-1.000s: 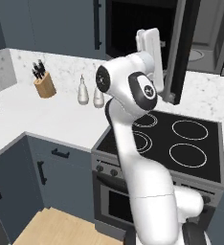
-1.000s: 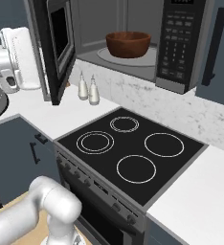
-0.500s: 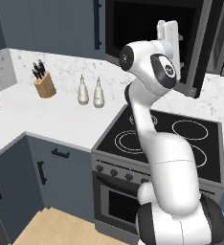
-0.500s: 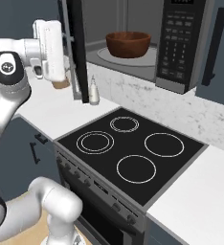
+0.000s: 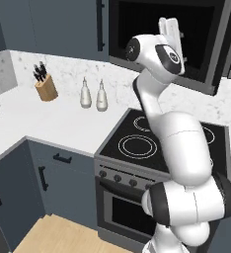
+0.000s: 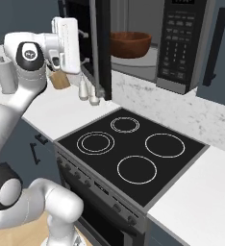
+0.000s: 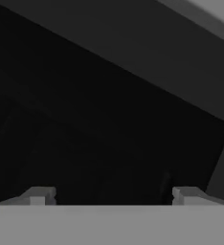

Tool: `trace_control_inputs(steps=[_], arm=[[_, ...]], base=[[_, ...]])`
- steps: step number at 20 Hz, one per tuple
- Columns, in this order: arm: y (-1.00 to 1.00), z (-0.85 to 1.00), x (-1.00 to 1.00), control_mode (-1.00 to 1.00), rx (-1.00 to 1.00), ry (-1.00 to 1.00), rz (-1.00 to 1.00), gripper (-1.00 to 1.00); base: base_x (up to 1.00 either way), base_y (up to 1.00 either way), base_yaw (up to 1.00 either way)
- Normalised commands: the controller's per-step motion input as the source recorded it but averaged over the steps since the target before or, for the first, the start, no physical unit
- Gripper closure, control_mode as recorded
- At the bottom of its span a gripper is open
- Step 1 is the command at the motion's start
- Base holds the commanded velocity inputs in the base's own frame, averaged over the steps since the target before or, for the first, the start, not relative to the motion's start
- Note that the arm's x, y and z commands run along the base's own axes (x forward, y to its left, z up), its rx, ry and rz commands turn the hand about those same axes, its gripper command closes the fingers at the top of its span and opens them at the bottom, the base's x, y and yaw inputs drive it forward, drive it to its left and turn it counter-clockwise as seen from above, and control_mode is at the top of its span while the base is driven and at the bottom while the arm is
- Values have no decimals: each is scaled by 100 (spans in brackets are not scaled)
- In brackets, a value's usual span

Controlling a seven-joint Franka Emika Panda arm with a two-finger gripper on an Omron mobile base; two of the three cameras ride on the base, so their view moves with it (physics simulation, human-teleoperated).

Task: Pick the lime from the sink and place it in the bowl. Then pick the bowl and place it in the microwave. Then close the microwave door and press the start button.

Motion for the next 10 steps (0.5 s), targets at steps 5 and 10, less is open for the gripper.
trace_control_inputs(steps=[5, 10], arm=[[-46, -7, 64, -100, 0, 0, 0, -100], [-40, -3, 53, -100, 0, -1, 0, -100]], base=[[0, 0, 0], [0, 0, 0]])
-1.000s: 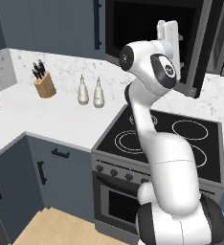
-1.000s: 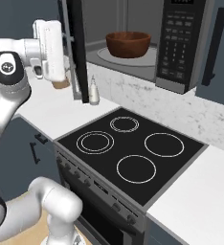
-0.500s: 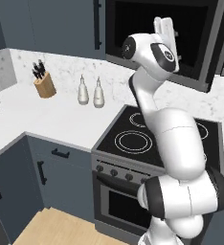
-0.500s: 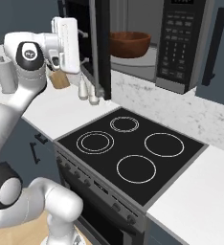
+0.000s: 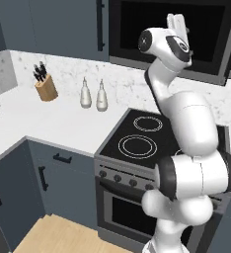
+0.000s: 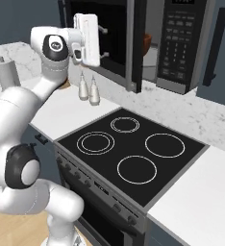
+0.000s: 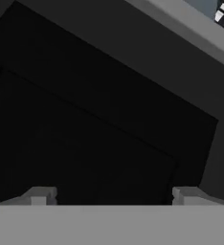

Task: Pick the lime from the sink and place it in the bowl. Then pick the bowl and place it in the microwave. Then close the microwave door and press the start button.

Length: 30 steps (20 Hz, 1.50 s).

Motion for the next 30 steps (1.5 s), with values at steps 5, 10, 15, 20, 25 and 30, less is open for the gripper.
trace_control_inputs(steps=[5, 10, 15, 20, 25, 30], arm=[[-37, -6, 44, -100, 0, 0, 0, -100], [-37, -4, 41, -100, 0, 0, 0, -100], [-39, -16, 59, -100, 0, 0, 0, -100], [-39, -16, 49, -100, 0, 0, 0, -100], [0, 0, -85, -100, 0, -1, 5, -100], [0, 0, -100, -100, -5, 1, 7, -100]], base=[[0, 0, 0], [0, 0, 0], [0, 0, 0], [0, 0, 0], [0, 0, 0], [0, 0, 0]])
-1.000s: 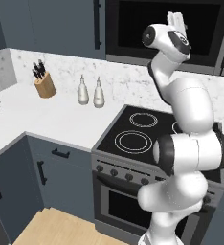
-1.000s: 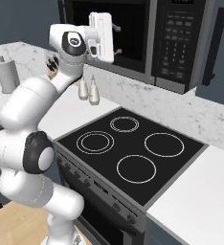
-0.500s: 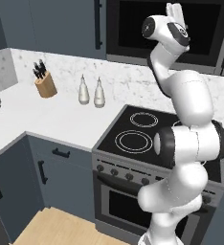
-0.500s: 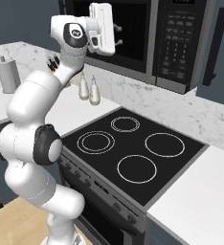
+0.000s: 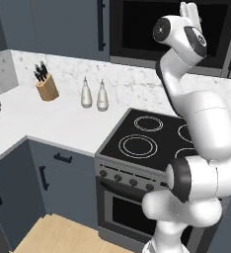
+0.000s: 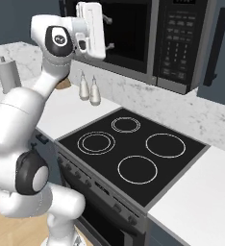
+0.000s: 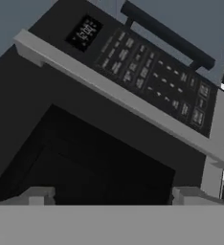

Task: Pick the lime from the sink and place it in the bowl. Then pick the bowl and place it in the microwave. Then close the microwave door and press the start button.

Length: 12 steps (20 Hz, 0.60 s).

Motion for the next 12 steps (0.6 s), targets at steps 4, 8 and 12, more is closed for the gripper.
trace_control_inputs(steps=[4, 8, 12], arm=[[0, 0, -99, -100, -21, 33, 5, -100], [0, 0, -92, -100, -29, 49, 7, -100], [0, 0, -96, -100, -21, 40, 15, -100]], base=[[0, 0, 0], [0, 0, 0], [0, 0, 0]])
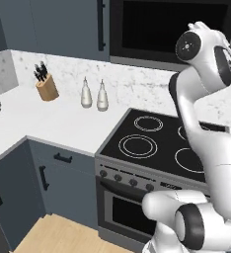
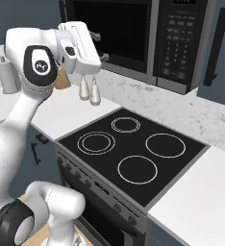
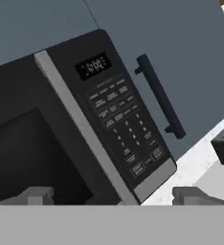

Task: Pick the lime from the sink and place it in the bowl. Then pick the bowl and place it in the microwave. Then close the microwave door and press the start button.

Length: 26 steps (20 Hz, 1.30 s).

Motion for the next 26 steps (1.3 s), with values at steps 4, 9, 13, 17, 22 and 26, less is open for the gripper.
trace_control_inputs(steps=[4, 9, 13, 17, 22, 26], arm=[[0, 0, -90, -100, -5, 22, 21, -100], [0, -5, -79, -100, -6, 20, 29, -100], [0, -18, -59, -100, -11, 14, 26, 100], [0, -37, -64, -100, -16, 0, 16, 100], [0, -49, -39, -100, -19, -9, 11, 100], [-4, -35, -1, -100, -6, -14, 9, 100]], base=[[0, 0, 0], [0, 0, 0], [0, 0, 0], [0, 0, 0], [0, 0, 0], [0, 0, 0]])
